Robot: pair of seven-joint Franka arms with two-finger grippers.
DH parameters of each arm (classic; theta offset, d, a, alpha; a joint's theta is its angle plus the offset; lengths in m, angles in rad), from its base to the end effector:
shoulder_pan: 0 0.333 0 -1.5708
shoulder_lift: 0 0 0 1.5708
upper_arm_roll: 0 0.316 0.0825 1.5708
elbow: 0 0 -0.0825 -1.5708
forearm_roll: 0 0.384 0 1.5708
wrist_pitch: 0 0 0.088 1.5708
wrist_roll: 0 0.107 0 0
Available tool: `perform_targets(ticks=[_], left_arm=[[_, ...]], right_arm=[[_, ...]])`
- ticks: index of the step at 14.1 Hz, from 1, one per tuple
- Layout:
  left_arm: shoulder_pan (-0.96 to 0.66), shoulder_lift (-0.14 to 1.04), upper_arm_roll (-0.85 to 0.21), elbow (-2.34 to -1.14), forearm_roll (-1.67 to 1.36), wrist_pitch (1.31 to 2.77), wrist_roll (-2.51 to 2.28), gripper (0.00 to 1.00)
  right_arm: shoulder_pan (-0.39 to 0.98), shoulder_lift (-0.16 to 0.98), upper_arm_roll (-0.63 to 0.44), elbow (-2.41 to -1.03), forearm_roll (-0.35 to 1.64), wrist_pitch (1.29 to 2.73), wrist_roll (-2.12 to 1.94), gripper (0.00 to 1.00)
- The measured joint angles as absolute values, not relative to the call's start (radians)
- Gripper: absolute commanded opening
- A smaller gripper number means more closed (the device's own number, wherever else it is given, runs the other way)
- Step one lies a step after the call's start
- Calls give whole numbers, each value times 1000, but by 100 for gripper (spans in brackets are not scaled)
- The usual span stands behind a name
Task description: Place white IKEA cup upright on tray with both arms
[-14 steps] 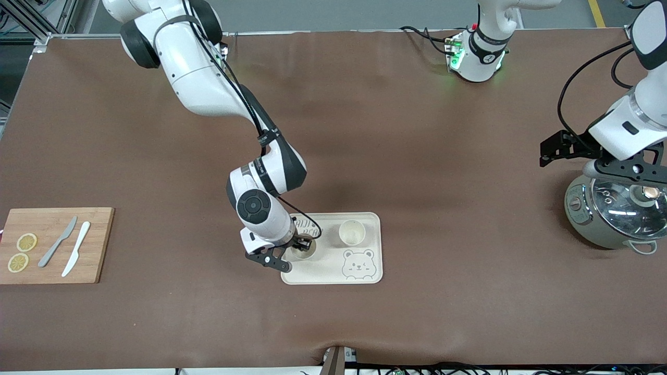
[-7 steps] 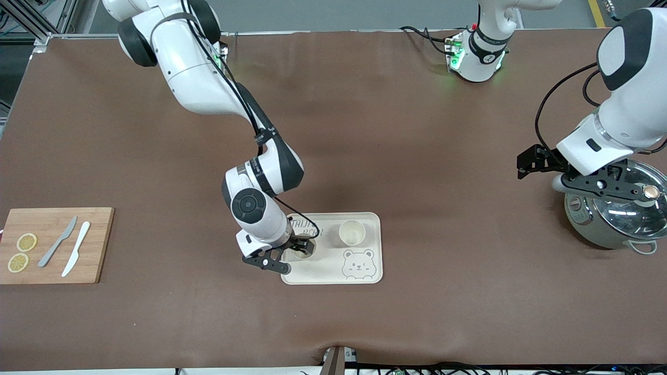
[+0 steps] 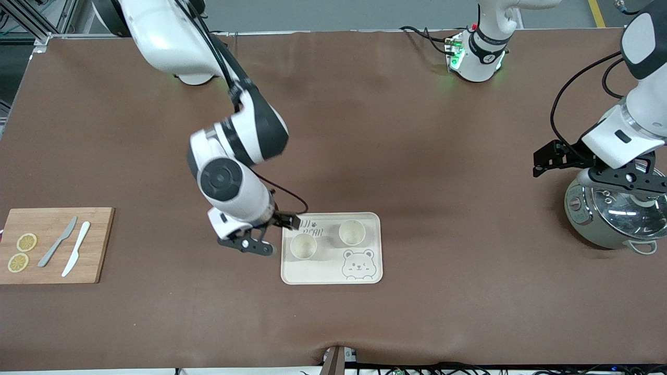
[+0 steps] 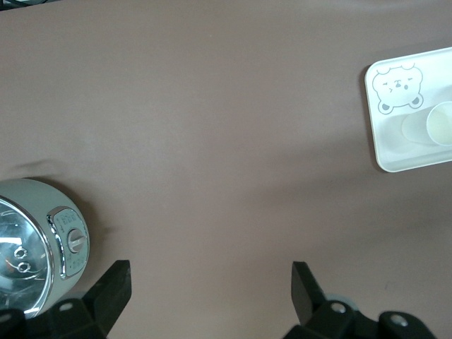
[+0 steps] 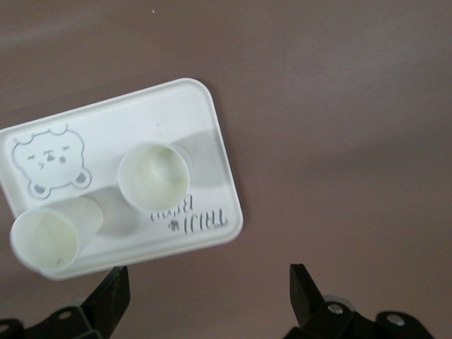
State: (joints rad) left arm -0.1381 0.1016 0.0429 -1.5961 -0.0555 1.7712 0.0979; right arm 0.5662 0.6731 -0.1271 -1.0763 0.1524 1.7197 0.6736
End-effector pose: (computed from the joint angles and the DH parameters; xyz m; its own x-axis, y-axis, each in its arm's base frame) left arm 0.5978 -0.0631 0.5722 0.9804 -0.1812 0.0779 -0.1849 -0.9818 0.0433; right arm 0.6497 0.3521 0.4346 0.9714 -0.2287 -0.0642 -0.2315 -0.9720 -0.0395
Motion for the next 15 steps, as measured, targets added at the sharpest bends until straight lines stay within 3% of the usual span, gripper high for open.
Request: perform_targets(ticks=[6, 10, 15], left_arm=[[-136, 104, 42, -1607, -49, 1758, 148, 100], [-137, 106, 41, -1611, -42, 1757, 154, 100], [-137, 105, 42, -1596, -41, 1780, 154, 100]], right_arm=[[483, 334, -132, -1092, 76, 1379, 500, 100], [281, 191, -137, -1217, 75, 1367, 227, 100], [81, 157, -138, -1289, 74, 1380, -36, 100]])
